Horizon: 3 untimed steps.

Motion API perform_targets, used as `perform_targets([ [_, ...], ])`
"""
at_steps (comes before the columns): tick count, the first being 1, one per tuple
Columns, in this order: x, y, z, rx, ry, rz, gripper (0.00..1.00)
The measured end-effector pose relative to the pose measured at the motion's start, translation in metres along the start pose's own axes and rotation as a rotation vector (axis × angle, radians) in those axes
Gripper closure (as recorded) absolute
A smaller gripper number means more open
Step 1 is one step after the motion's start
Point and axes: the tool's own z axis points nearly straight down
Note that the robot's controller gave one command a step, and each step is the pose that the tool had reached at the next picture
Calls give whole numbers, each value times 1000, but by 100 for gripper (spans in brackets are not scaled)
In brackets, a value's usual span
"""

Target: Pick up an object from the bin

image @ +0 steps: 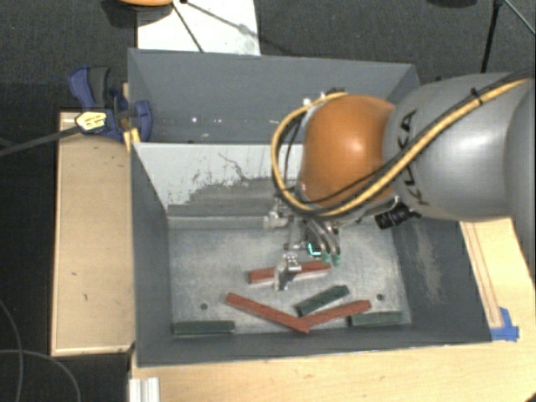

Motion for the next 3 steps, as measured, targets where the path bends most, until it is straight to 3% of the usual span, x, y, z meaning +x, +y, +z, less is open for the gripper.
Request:
perform_targets([
  [1,-2,-1,-4,-1,-8,3,0],
  [2,-10,-18,97,0,-11,-113,100],
  [3,-10,-18,97,0,-10,-112,100],
])
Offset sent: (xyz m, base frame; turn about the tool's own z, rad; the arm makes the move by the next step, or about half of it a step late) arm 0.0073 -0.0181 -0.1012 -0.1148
